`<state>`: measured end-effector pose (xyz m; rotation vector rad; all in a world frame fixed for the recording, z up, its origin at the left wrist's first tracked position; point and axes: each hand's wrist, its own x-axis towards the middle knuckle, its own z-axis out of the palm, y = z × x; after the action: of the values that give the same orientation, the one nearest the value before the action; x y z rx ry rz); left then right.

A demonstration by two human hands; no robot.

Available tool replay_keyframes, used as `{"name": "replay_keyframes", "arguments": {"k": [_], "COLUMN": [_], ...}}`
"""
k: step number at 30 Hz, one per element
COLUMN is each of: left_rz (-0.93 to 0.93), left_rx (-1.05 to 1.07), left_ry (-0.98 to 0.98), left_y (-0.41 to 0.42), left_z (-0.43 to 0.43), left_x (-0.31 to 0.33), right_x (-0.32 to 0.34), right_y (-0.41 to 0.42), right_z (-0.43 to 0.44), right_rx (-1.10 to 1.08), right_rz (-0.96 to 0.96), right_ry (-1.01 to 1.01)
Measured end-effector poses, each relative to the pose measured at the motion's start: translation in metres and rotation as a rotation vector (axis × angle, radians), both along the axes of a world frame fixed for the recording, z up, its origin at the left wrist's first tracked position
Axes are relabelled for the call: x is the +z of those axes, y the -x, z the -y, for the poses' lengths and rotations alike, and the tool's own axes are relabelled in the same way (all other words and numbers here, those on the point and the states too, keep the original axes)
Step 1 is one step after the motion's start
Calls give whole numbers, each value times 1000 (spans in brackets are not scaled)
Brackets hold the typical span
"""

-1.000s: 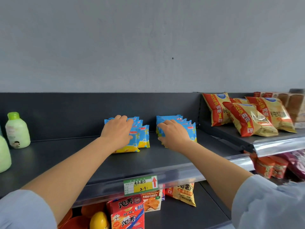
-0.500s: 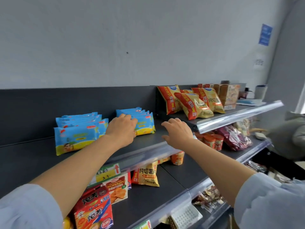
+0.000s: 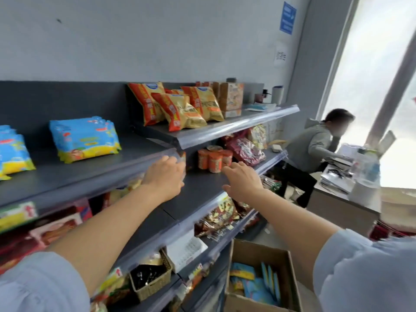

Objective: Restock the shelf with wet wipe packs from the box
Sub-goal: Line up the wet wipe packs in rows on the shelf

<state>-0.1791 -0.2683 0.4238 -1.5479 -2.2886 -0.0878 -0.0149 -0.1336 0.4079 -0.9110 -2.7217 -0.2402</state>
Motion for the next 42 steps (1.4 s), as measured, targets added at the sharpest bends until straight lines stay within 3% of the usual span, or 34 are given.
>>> {"name": "replay_keyframes", "arguments": {"k": [14,30,42], "left_rz": [155,404,523], "left_rx": [-96,-191,-172], "left_ry": [280,576,867], "left_y": [-120,-133,-155], "left_z": [-115,-241,-274], "left_x": [-131,-309,-460], "right_x": [-125,-292,-442], "right_y": [-136,-143,-159], "right_z": [-93,-186,-205], "right_rx": [-186,-248,-242], "right_rz": [155,332,535], "right_ry": [240,527,823]}}
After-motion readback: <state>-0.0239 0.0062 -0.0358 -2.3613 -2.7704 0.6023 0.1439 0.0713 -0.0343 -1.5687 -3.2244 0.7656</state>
